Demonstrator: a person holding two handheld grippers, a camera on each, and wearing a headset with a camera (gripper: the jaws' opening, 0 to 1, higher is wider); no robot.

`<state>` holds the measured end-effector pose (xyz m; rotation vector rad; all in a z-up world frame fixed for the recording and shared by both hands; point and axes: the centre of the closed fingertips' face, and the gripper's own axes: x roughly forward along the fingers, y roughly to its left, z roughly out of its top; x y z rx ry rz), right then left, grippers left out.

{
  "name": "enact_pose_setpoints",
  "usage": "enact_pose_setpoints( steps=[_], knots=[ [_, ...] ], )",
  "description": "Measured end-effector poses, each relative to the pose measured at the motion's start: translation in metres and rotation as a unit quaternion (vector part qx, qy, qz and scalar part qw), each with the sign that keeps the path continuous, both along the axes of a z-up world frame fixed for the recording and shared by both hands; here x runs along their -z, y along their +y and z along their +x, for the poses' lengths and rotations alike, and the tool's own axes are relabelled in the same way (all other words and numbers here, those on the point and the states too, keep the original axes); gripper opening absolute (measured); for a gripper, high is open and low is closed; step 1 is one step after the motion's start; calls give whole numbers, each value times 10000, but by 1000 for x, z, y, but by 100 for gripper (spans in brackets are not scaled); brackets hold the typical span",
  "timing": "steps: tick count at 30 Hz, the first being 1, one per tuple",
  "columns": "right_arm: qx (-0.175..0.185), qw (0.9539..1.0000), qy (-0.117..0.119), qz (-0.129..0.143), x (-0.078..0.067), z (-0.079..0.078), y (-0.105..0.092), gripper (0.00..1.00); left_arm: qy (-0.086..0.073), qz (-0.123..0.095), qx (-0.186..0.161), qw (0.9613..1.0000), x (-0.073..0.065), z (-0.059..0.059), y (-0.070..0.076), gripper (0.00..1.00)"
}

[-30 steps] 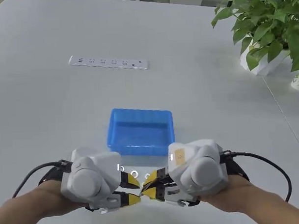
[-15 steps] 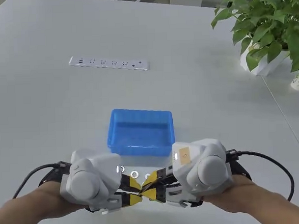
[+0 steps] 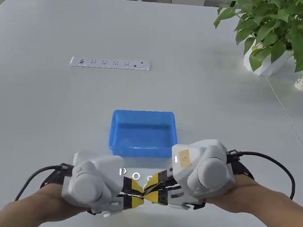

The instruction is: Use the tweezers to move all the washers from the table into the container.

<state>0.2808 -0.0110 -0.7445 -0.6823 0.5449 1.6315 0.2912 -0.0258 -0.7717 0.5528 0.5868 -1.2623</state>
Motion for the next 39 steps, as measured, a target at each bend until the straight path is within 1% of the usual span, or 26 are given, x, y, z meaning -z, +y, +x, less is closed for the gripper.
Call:
enact_pose_setpoints(
  steps=[3,5,7,9,13,15,17,19,20,21,23,24,25,27,30,39],
  knots=[
    [-18,10000,-21,15,-1,1,0,8,16,-1,10,10000,0,-1,0,9],
    [-22,10000,-10,39,-2,0,1,8,-7,-3,14,10000,-1,0,0,9],
    [2,10000,18,65,-3,1,1,8,6,-40,-5,10000,-2,0,-1,9],
    [20,9999,53,101,-5,1,3,8,-16,-66,-15,10000,-3,0,-2,9],
    [3,10000,35,71,-4,1,3,8,-6,-75,-24,10000,-3,1,-2,9],
    [18,10000,47,69,-4,1,3,8,27,-107,-52,9999,-3,0,-2,9],
    [16,10000,37,75,-5,1,3,8,17,-123,-60,9999,-3,1,-2,9],
    [19,10000,37,84,-5,1,3,8,83,-182,-120,9997,-4,1,-2,8],
    [11,9999,24,98,-5,1,3,8,157,-260,-182,9994,-4,1,-2,8],
    [42,9999,36,123,-6,2,3,8,168,-318,-244,9991,-5,2,-2,8],
    [76,9998,59,156,-8,3,2,8,250,-497,-384,9977,-7,2,-2,8],
    [77,9998,53,159,-8,4,2,8,240,-508,-414,9976,-8,2,-1,8],
    [77,9998,53,164,-9,4,2,8,272,-557,-444,9971,-8,2,-1,8],
    [69,9998,32,174,-10,4,3,8,252,-575,-461,9970,-9,2,-1,7],
    [63,9999,44,146,-9,3,3,8,282,-597,-513,9965,-9,1,-1,7],
    [22,9999,-10,97,-9,4,1,8,221,-537,-476,9972,-9,1,-1,7]
  ],
)
